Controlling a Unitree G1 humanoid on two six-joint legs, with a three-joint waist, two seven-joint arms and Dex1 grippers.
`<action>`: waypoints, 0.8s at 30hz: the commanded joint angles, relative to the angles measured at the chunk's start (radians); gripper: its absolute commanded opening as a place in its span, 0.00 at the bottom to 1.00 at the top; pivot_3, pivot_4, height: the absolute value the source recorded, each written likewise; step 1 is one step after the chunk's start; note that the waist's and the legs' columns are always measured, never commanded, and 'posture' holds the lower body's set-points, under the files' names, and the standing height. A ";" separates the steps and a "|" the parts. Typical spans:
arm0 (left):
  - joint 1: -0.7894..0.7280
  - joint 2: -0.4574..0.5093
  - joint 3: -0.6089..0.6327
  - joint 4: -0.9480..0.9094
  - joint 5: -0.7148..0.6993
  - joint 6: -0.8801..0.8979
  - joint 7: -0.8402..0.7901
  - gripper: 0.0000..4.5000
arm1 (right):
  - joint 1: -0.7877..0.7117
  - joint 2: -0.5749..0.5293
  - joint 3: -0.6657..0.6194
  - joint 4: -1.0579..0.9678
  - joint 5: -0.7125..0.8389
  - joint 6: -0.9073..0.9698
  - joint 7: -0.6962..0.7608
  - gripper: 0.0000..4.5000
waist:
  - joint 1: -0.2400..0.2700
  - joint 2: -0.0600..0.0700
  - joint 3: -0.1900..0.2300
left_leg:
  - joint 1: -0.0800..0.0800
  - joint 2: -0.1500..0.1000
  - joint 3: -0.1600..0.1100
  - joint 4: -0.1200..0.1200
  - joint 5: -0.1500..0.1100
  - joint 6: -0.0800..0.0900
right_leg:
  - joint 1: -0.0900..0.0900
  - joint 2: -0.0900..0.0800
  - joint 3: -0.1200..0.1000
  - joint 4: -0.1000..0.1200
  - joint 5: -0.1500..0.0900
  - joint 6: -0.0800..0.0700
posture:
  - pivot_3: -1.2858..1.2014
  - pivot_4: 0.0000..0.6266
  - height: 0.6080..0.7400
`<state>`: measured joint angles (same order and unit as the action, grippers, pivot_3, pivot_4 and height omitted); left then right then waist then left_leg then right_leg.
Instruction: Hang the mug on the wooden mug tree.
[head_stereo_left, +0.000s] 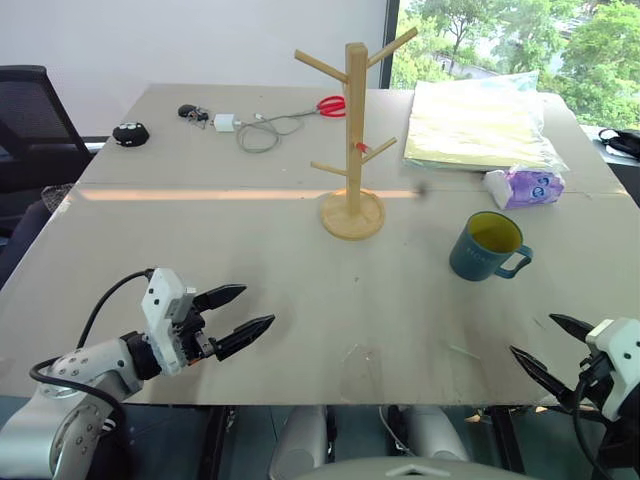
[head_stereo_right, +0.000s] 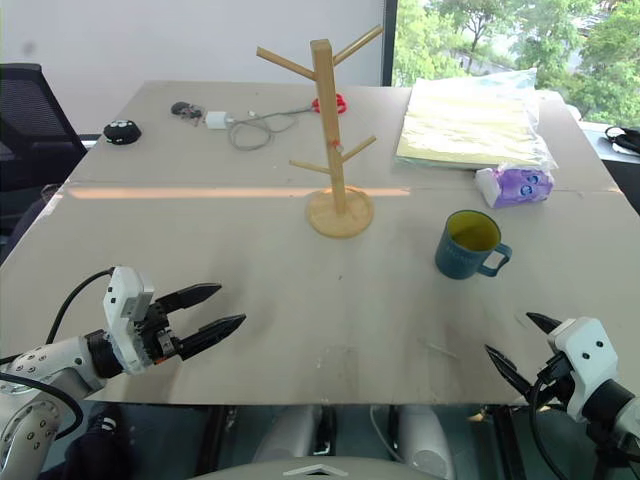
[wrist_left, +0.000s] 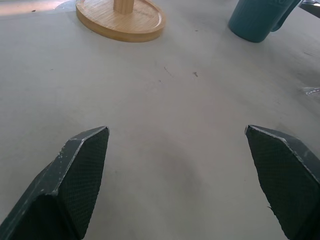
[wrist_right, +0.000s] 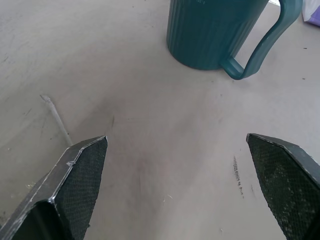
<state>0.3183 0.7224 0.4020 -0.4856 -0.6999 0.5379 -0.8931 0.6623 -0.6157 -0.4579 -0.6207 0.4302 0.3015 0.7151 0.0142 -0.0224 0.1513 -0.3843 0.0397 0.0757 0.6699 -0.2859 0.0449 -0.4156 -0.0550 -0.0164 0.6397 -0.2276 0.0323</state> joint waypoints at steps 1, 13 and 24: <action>-0.029 0.018 0.006 -0.052 -0.035 -0.005 -0.021 1.00 | -0.047 0.036 -0.015 -0.046 0.001 0.036 -0.086 1.00 | 0.000 0.000 0.000 | 0.000 0.000 0.000 0.000 0.000 0.000 | 0.000 0.000 0.000 0.000 0.000 0.000 | 0.52 0.24 1.00; -0.170 0.088 -0.052 -0.150 -0.206 -0.018 -0.216 1.00 | -0.390 0.244 0.115 -0.195 -0.076 0.497 -0.589 1.00 | -0.003 0.002 0.000 | -0.001 0.000 0.000 0.000 0.000 -0.001 | -0.002 0.002 0.000 0.001 0.002 -0.004 | 0.52 0.24 1.00; -0.216 0.132 -0.063 -0.194 -0.259 0.029 -0.189 1.00 | -0.484 0.321 0.176 -0.042 -0.155 0.443 -0.646 1.00 | -0.003 0.002 0.000 | -0.002 -0.002 0.002 0.000 0.000 0.000 | -0.003 0.005 0.000 0.001 0.000 0.000 | 0.52 0.24 1.00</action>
<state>0.1165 0.8415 0.3384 -0.6501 -0.9357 0.5637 -1.0879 0.1934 -0.2987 -0.2739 -0.6581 0.2918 0.7817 0.0773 0.0111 -0.0208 0.1518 -0.3857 0.0381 0.0782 0.6698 -0.2854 0.0447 -0.4186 -0.0497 -0.0162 0.6408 -0.2271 0.0322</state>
